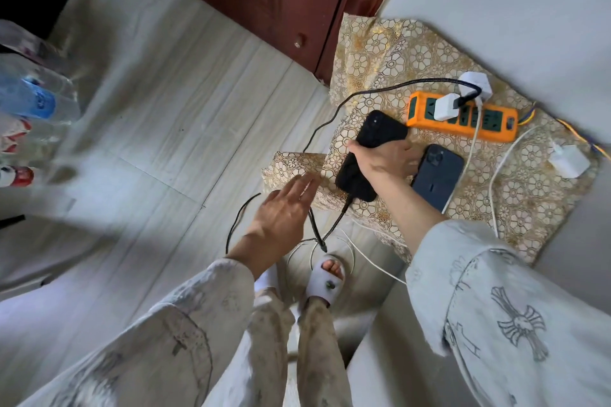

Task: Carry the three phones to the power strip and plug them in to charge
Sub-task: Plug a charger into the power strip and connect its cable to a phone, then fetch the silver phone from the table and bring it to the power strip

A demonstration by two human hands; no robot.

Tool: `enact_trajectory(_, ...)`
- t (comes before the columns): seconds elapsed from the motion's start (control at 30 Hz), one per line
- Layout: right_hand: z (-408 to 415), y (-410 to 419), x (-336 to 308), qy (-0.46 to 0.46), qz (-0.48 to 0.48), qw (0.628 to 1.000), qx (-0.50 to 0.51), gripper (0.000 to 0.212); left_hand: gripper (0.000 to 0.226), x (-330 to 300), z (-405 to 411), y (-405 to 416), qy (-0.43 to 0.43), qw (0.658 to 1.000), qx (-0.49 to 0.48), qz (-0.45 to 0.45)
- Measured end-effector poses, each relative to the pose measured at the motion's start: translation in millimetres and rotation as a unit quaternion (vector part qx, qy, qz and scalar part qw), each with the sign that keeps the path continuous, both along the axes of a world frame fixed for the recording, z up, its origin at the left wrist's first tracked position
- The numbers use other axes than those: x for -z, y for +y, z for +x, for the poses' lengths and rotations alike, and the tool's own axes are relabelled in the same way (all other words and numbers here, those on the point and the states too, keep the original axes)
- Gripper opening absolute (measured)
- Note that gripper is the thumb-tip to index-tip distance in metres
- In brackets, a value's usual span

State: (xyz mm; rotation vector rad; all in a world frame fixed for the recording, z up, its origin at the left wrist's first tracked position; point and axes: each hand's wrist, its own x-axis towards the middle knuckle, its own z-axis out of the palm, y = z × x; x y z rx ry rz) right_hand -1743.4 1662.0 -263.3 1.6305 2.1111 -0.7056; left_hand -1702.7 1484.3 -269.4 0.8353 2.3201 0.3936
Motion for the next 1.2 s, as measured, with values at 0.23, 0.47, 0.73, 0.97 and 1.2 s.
enact_trajectory(0.23, 3, 0, -4, -0.011, -0.009, 0.999, -0.032, 0.105, 0.077, 4, -1, 16, -0.033, 0.997, 0.052, -0.041)
enact_trajectory(0.47, 35, -2, -46, 0.060, -0.114, 0.991, -0.036, 0.069, 0.062, -32, -10, -10, -0.096, 0.992, 0.042, -0.073)
enact_trajectory(0.73, 97, -46, -186, 0.147, -0.218, 0.953, -0.150, 0.059, 0.053, -162, 31, -94, -0.072, 0.984, -0.163, -0.026)
enact_trajectory(0.97, 141, -99, -279, 0.194, -0.300, 0.880, -0.313, 0.048, 0.043, -260, 108, -147, 0.034, 0.938, -0.342, 0.047)
enact_trajectory(1.2, 145, -203, -351, 0.225, -0.313, 0.776, -0.499, 0.042, 0.039, -332, 192, -225, 0.119, 0.851, -0.506, 0.081)
